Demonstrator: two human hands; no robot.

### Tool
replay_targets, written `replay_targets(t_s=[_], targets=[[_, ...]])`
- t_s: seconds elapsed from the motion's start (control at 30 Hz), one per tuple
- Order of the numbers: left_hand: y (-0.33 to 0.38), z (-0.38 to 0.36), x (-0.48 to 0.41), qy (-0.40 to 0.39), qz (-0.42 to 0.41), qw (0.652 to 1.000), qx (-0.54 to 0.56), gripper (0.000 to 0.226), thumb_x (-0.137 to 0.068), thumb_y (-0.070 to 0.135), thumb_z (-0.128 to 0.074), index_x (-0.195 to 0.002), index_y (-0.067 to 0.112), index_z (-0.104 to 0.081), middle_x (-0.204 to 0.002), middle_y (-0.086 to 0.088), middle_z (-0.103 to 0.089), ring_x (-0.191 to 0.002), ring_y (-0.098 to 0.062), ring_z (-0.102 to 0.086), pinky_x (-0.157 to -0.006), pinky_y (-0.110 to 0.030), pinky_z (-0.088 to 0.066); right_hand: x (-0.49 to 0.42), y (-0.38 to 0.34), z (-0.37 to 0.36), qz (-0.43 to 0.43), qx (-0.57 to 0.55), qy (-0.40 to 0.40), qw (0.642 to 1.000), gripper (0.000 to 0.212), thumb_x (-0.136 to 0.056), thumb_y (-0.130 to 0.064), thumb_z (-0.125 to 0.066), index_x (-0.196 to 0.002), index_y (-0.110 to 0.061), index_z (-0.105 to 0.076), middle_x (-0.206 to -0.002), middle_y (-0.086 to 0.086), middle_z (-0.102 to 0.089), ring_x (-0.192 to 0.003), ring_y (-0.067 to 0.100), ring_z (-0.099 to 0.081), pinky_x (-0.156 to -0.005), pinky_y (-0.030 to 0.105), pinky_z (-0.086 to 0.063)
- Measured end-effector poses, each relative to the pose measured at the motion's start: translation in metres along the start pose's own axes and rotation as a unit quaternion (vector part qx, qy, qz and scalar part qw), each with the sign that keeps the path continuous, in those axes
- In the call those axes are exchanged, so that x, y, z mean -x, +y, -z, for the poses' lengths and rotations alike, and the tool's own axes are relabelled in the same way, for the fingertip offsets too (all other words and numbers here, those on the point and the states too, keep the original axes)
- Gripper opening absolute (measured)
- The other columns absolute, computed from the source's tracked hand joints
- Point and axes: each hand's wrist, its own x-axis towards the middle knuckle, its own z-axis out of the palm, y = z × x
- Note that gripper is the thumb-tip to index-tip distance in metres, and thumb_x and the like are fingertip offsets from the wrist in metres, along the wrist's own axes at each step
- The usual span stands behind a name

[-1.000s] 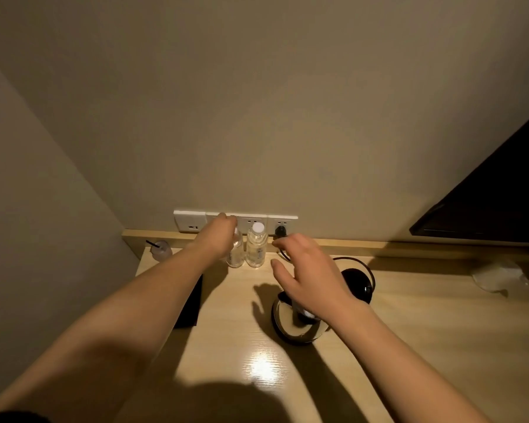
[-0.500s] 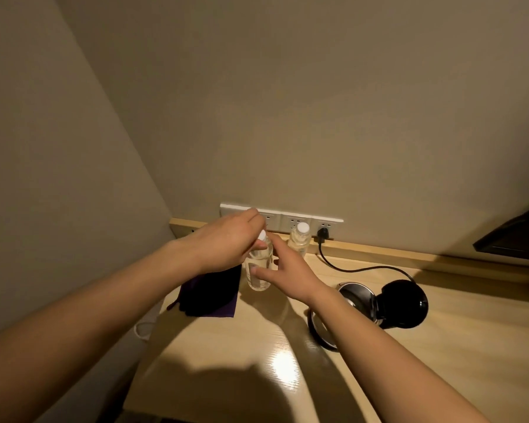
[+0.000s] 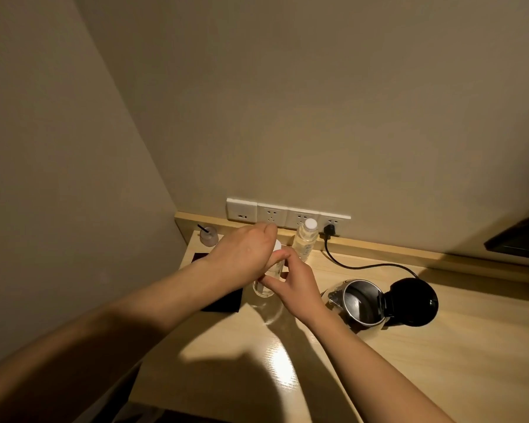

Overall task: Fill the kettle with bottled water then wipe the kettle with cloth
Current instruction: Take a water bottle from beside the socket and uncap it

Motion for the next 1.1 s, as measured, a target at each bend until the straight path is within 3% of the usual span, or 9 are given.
replay_targets(t_s=[0.17, 0.3, 0.4, 0.53, 0.67, 0.73, 0.83, 0.93, 1.1], targets=[[-0.025, 0.027, -0.007, -0.105, -0.186, 0.971, 0.109, 0.043, -0.100, 0.033, -0.065, -0.139, 0.019, -0.057, -0.131, 0.000, -0.056, -0.118, -0.015, -0.055, -0.102, -0.033, -0.048, 0.001, 0.005, 0.011, 0.008, 0.029, -0.010, 1.000, 0.064, -0.081, -0.039, -0.084, -0.137, -0.026, -0.054, -0.123, -0.010, -0.070, -0.107, 0.009, -0.065, -0.085, 0.032, -0.052], [-0.023, 0.027, -0.014, -0.113, -0.184, 0.974, 0.073, 0.034, -0.100, 0.021, -0.064, -0.133, 0.017, -0.062, -0.118, -0.004, -0.057, -0.103, -0.022, -0.061, -0.088, -0.041, -0.054, 0.003, 0.004, 0.014, 0.003, 0.037, -0.010, 0.999, 0.065, -0.082, -0.044, -0.083, -0.138, -0.028, -0.054, -0.123, -0.012, -0.069, -0.110, 0.008, -0.065, -0.089, 0.033, -0.053], [-0.020, 0.022, -0.012, -0.090, -0.160, 0.982, 0.053, 0.033, -0.101, 0.036, -0.062, -0.123, 0.011, -0.064, -0.112, -0.007, -0.059, -0.098, -0.025, -0.062, -0.083, -0.039, -0.052, 0.005, 0.005, 0.012, -0.003, 0.032, -0.005, 0.999, 0.058, -0.081, -0.040, -0.084, -0.132, -0.028, -0.057, -0.118, -0.012, -0.071, -0.107, 0.008, -0.066, -0.088, 0.039, -0.055], [-0.019, 0.014, -0.011, -0.055, -0.115, 0.992, -0.007, 0.060, -0.095, 0.069, -0.047, -0.104, 0.012, -0.060, -0.103, -0.005, -0.061, -0.094, -0.025, -0.061, -0.077, -0.036, -0.047, 0.009, 0.004, 0.011, -0.006, 0.050, -0.002, 0.999, 0.051, -0.081, -0.043, -0.085, -0.123, -0.034, -0.056, -0.109, -0.016, -0.068, -0.097, 0.008, -0.064, -0.078, 0.035, -0.052], [-0.024, 0.020, -0.013, -0.057, -0.111, 0.992, 0.034, 0.094, -0.076, 0.090, -0.045, -0.140, 0.022, -0.048, -0.128, 0.002, -0.058, -0.118, -0.017, -0.055, -0.092, -0.037, -0.052, 0.010, 0.002, 0.012, 0.004, 0.045, 0.001, 0.999, 0.061, -0.078, -0.045, -0.085, -0.130, -0.033, -0.056, -0.117, -0.012, -0.073, -0.104, 0.013, -0.067, -0.083, 0.039, -0.054], [-0.029, 0.026, -0.016, -0.078, -0.164, 0.979, 0.090, 0.079, -0.084, 0.070, -0.062, -0.149, 0.028, -0.043, -0.134, 0.006, -0.051, -0.123, -0.012, -0.049, -0.097, -0.033, -0.049, 0.009, 0.001, 0.013, 0.007, 0.043, 0.004, 0.999, 0.064, -0.078, -0.045, -0.083, -0.134, -0.030, -0.056, -0.120, -0.009, -0.072, -0.106, 0.015, -0.068, -0.087, 0.044, -0.056], [-0.030, 0.030, -0.021, -0.116, -0.215, 0.965, 0.094, 0.042, -0.095, 0.032, -0.070, -0.135, 0.026, -0.060, -0.125, 0.004, -0.056, -0.117, -0.014, -0.052, -0.100, -0.038, -0.050, 0.008, 0.001, 0.013, 0.003, 0.038, 0.003, 0.999, 0.067, -0.078, -0.048, -0.082, -0.136, -0.029, -0.055, -0.122, -0.010, -0.071, -0.110, 0.010, -0.066, -0.092, 0.045, -0.056], [-0.026, 0.028, -0.023, -0.116, -0.174, 0.972, 0.106, 0.033, -0.096, 0.032, -0.070, -0.127, 0.023, -0.065, -0.114, 0.005, -0.056, -0.105, -0.015, -0.055, -0.093, -0.041, -0.052, 0.008, 0.002, 0.012, -0.003, 0.031, 0.005, 1.000, 0.065, -0.077, -0.052, -0.080, -0.134, -0.033, -0.055, -0.120, -0.014, -0.071, -0.108, 0.006, -0.066, -0.090, 0.045, -0.057], [-0.034, 0.010, -0.013, -0.006, -0.075, 0.956, 0.284, 0.033, -0.088, 0.025, -0.081, -0.118, 0.021, -0.072, -0.101, 0.006, -0.066, -0.083, -0.009, -0.062, -0.077, -0.020, -0.052, 0.008, 0.003, 0.012, -0.007, 0.019, 0.017, 1.000, 0.063, -0.077, -0.053, -0.081, -0.132, -0.045, -0.053, -0.118, -0.019, -0.071, -0.106, 0.003, -0.066, -0.088, 0.043, -0.057]])
